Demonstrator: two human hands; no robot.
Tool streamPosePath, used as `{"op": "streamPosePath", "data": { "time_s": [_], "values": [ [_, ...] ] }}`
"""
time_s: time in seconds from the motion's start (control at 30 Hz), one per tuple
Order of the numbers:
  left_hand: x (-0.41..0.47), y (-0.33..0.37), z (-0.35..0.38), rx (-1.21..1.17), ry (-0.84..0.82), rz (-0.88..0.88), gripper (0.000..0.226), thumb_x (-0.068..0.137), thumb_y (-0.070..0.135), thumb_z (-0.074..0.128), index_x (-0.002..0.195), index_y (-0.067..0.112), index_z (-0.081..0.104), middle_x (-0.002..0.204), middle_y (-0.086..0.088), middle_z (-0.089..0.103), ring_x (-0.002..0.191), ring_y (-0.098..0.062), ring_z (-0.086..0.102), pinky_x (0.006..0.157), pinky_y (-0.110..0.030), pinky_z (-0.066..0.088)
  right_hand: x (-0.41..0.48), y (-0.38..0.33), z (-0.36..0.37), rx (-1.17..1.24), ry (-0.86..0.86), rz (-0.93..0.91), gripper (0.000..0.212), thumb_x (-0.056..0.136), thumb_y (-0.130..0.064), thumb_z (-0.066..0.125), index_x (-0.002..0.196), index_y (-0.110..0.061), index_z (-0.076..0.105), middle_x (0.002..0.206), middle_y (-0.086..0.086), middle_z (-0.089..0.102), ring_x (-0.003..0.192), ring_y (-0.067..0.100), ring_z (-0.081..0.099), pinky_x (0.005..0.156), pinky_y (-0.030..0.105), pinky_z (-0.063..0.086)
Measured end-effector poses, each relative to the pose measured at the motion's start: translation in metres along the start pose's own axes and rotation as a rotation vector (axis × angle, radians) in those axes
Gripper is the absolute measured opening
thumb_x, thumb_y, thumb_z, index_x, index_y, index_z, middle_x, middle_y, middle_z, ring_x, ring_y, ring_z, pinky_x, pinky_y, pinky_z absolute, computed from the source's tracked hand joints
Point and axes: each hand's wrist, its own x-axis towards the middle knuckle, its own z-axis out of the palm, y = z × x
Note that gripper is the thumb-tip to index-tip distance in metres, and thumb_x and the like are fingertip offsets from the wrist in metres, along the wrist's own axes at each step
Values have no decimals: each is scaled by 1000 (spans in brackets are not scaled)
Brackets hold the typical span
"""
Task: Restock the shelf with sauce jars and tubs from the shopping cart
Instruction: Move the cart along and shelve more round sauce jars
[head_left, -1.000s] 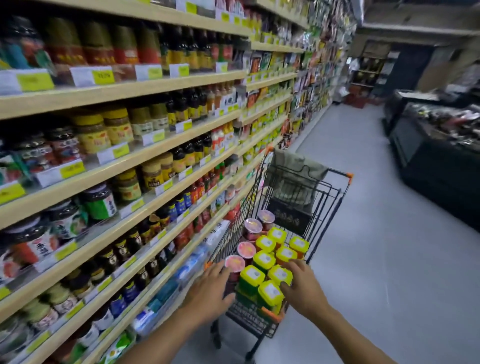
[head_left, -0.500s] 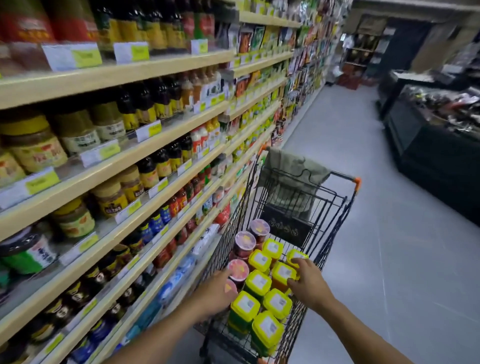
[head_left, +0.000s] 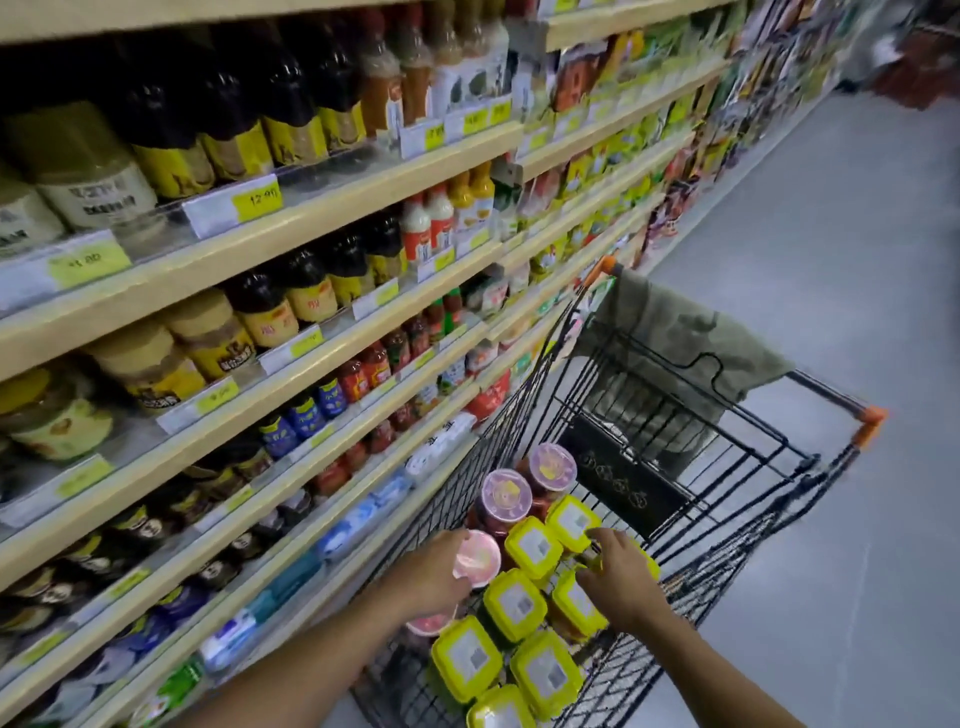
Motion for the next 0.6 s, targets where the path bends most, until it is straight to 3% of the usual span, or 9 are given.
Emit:
{"op": "streamPosePath", "data": {
  "time_s": [0.23,0.33,0.5,0.6],
  "values": [
    [63,7,24,-70,4,-140,69,90,38,64,152,25,37,155,-1,44,136,-22,48,104,-28,40,90,33,4,26,-144,-41,66,89,-32,70,146,-10,43,146,14,44,126,30,53,101,34,42],
    [85,0,44,-125,2,-210,68,92,36,65,153,23,37,155,-3,44,136,-21,48,105,-27,39,124,44,12,44,-186,-43,72,87,-29,73,147,-6,40,145,18,47,128,36,50,102,38,41],
    [128,-3,63,-186,55,-279,84,89,33,69,159,24,23,159,-3,38,137,-24,48,105,-30,43,181,56,27,148,-165,40,75,81,-20,75,143,6,41,138,27,47,132,41,43,105,39,34],
    [155,-7,68,-270,92,-282,96,85,35,76,160,25,17,163,0,30,142,-23,43,108,-36,43,211,59,36,205,-136,75,82,79,-13,79,147,2,37,140,27,44,133,41,41,105,40,36]
  ]
}}
